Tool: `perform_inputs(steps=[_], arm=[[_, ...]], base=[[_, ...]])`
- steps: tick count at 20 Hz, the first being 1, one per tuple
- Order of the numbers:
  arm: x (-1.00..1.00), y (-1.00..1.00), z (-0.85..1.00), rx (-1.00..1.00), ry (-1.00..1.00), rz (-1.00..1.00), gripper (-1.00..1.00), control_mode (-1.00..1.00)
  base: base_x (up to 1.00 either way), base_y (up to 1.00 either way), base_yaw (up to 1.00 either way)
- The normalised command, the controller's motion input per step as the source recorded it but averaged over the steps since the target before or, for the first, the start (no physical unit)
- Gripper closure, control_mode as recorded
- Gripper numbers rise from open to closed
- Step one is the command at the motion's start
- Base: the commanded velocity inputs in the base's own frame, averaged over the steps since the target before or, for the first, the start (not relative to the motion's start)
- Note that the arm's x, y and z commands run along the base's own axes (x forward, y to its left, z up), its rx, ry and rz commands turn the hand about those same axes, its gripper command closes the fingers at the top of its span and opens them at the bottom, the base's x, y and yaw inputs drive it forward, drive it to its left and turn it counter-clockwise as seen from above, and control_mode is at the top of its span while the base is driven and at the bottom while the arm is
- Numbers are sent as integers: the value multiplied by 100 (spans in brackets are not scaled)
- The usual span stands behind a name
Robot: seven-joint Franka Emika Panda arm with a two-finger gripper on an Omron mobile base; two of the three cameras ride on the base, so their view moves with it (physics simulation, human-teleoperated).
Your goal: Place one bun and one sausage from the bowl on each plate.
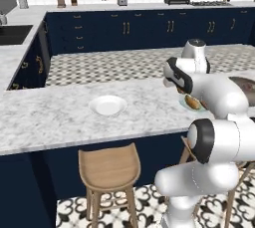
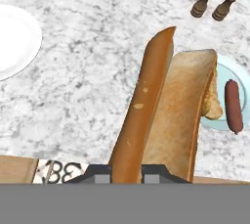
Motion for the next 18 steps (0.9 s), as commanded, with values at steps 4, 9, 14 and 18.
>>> perform_inputs(steps=[4,9,14,18], arm=[[0,0,0,0,0,0,100,100],[0,0,0,0,0,0,100,100],[0,0,0,0,0,0,100,100],[22,25,-3,-1,0,0,100,-100]], base=[[32,100,1],[55,90,6],[86,80,4],[52,66,0]])
